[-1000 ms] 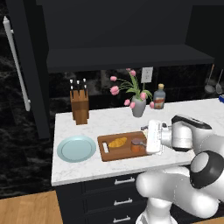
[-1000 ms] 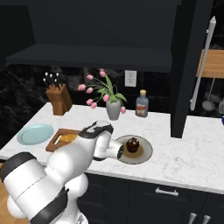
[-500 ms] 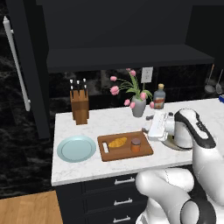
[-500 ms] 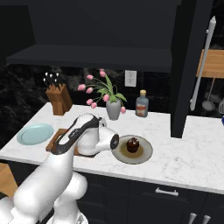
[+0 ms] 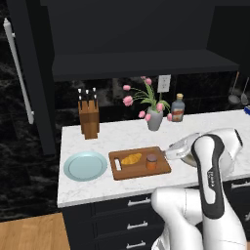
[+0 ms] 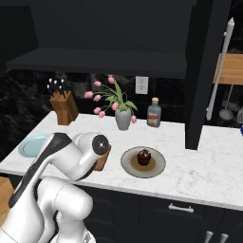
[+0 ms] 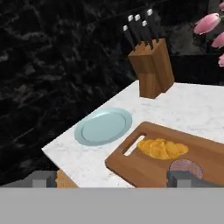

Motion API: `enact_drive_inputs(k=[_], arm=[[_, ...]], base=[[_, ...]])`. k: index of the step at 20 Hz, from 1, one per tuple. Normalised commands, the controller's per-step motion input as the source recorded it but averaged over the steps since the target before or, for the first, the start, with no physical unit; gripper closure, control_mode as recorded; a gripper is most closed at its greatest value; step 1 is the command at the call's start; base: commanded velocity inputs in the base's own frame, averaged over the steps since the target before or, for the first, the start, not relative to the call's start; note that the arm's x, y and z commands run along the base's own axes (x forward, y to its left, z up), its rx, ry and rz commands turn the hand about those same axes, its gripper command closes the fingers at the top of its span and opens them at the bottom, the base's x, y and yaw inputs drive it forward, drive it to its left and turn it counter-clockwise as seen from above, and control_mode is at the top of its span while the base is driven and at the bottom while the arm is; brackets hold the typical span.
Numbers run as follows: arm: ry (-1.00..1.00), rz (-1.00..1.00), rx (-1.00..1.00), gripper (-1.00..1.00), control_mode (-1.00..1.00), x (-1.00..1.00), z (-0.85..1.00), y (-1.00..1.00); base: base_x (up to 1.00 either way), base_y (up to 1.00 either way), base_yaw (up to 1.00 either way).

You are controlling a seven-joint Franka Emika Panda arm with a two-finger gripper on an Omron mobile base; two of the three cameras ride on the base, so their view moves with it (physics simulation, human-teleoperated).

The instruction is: From the different types of pastries on the counter, select a croissant and place it on the cutting board. Then retrieve a jar of jam from the cabinet and place it alongside the croissant on the cutting board.

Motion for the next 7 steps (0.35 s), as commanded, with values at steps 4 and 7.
enact_drive_inputs(k=[4,7], arm=[[0.16,-0.19,0.0,-1.0,-1.0,-1.0,0.0,0.43],[0.02,-0.16,0.0,-1.0,-1.0,-1.0,-0.02,0.37]], base=[[0.0,0.0,0.0],[0.0,0.0,0.0]])
